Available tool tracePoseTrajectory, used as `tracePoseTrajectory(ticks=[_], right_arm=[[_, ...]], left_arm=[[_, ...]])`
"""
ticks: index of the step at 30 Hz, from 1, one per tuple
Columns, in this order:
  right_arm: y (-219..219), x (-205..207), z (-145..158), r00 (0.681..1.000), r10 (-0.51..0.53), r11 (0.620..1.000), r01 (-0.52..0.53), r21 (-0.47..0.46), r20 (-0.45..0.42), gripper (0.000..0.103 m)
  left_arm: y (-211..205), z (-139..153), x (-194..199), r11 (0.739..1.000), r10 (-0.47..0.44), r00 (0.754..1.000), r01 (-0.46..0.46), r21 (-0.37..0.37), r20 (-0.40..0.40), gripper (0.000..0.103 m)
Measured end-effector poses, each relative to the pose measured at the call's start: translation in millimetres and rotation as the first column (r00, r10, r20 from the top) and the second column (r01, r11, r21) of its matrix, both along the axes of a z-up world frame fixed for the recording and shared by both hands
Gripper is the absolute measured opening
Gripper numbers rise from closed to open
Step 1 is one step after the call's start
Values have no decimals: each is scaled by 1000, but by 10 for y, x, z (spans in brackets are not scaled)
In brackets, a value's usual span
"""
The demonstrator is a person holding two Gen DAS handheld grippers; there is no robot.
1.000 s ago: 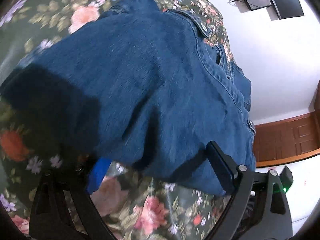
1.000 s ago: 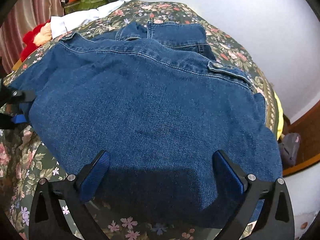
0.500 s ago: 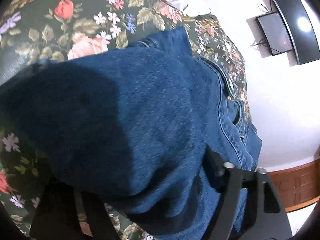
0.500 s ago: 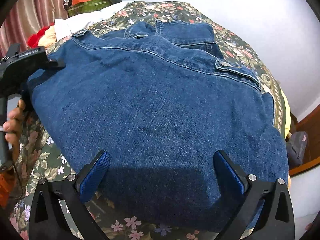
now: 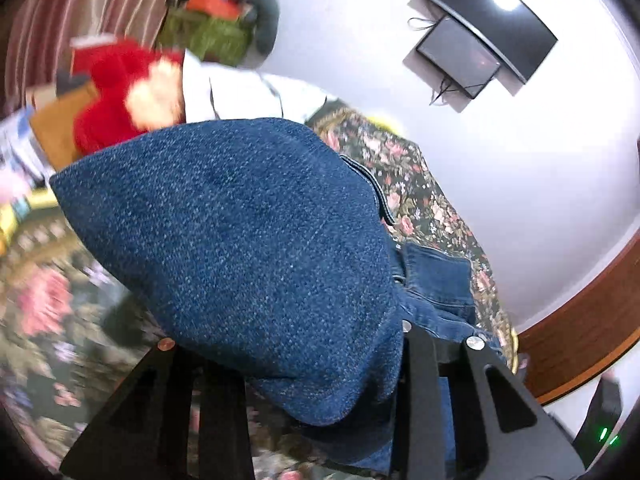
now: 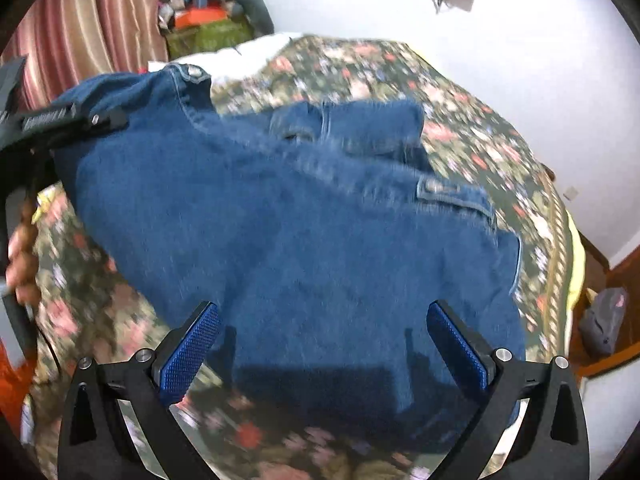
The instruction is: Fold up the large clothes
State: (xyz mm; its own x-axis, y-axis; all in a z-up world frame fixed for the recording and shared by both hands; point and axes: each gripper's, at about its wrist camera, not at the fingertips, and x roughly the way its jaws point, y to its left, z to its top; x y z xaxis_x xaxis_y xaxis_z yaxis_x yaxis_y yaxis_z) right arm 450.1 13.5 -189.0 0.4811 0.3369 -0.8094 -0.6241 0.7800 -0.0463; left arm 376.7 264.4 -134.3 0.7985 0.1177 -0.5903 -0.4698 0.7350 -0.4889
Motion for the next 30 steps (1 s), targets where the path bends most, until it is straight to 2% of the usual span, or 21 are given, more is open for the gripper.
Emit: tracePoseTrajectory(ticks=[2,6,8,9,11,12,15,17,20,22,25,26,28,30], right_arm=[[152,37,-56,1000,-10,1000,10,10,-17,103],[541,85,-537,983,-2,1000,-3,-27,-184,103],[723,-94,-650,996,33,994,-42,-99,-83,103],[823,-210,-675,996,83,981,-86,-172,-26,103],[879,-318,-675,986,165,958,-159,-238,5,103],[823,-341,-634,982,186,956,-180,-230,5,103],[507,-302,-487,983,169,978,-177,-113,-73,103],[144,-259,-306,990,103,993,-108,-49,-94,103],[-441,-258,-7,998,7,1000,-6,30,-58,103],[-829,-258,184,997,-68,995,70,69,-31,103],[-1433,-286,403,982,-191,974,189,126,-1,103],[-1597,-305,461,974,-225,965,222,138,3,103],[-1955,-350,538,956,-294,942,290,170,-5,103],[-2197,-403,568,940,-341,920,339,197,-22,103]], left_arm=[[-14,69,-127,999,9,1000,-8,46,-12,33],[-10,80,-148,995,31,998,-25,96,-60,32],[-58,47,-63,993,20,995,-8,119,-95,32],[-98,46,-37,990,17,994,0,143,-111,32],[-174,63,-74,985,6,993,14,171,-116,32],[-213,98,-118,983,-2,994,22,183,-110,32],[-426,317,-64,972,-53,995,69,223,-79,32],[-642,433,27,958,-95,993,110,267,-71,32],[-1117,603,211,917,-184,981,196,348,-68,31],[-1468,654,307,885,-256,964,262,385,-68,31],[-2105,580,419,801,-378,918,388,456,-117,31],[-2371,485,435,748,-429,889,450,488,-162,31],[-2692,304,399,666,-492,839,536,519,-235,31],[-2986,32,307,559,-554,764,636,531,-332,31]])
